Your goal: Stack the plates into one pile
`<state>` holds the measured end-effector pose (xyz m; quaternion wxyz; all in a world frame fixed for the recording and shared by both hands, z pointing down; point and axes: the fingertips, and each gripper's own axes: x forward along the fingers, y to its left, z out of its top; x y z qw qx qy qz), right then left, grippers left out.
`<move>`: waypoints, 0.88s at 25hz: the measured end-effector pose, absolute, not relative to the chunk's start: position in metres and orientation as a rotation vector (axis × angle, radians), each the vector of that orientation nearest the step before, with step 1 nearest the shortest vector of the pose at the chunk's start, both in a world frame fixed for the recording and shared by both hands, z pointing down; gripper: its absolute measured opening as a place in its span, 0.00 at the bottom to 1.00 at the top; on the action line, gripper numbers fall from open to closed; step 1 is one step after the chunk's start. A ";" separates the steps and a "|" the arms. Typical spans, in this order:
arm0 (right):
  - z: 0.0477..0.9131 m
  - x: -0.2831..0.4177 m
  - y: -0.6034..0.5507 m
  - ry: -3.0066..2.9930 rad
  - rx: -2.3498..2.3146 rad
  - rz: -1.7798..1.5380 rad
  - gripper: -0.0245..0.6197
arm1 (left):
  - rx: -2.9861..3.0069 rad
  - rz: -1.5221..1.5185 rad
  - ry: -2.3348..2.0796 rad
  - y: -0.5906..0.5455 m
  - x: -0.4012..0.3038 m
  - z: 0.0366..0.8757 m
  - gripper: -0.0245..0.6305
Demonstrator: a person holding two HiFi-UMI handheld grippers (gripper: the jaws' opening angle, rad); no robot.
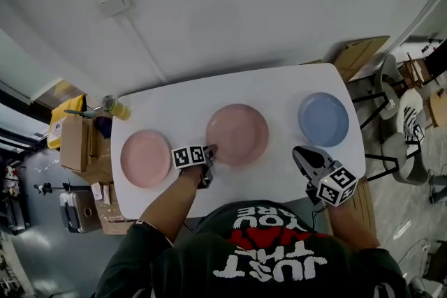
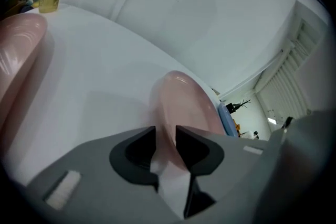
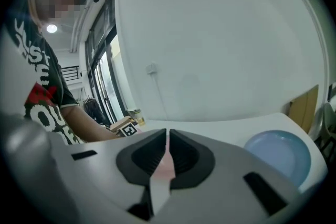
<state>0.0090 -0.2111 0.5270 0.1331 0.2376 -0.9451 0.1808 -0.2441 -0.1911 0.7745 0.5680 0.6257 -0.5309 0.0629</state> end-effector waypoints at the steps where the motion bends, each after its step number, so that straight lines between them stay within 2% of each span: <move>1: 0.529 0.014 -0.211 -2.733 0.709 0.532 0.05 | 1.454 0.133 -1.255 -0.194 -0.245 0.776 0.21; 5: 0.536 0.030 -0.211 -2.711 0.767 0.559 0.05 | 1.339 0.014 -1.286 -0.203 -0.252 0.777 0.08; 13: 0.532 0.091 -0.228 -2.719 0.922 0.575 0.05 | 1.365 -0.072 -1.254 -0.242 -0.223 0.731 0.07; 17: 0.519 0.141 -0.243 -2.726 1.053 0.558 0.05 | 1.466 -0.093 -1.179 -0.295 -0.167 0.692 0.07; 22: 0.503 0.219 -0.255 -2.706 1.219 0.529 0.05 | 1.575 -0.021 -1.083 -0.354 -0.061 0.674 0.07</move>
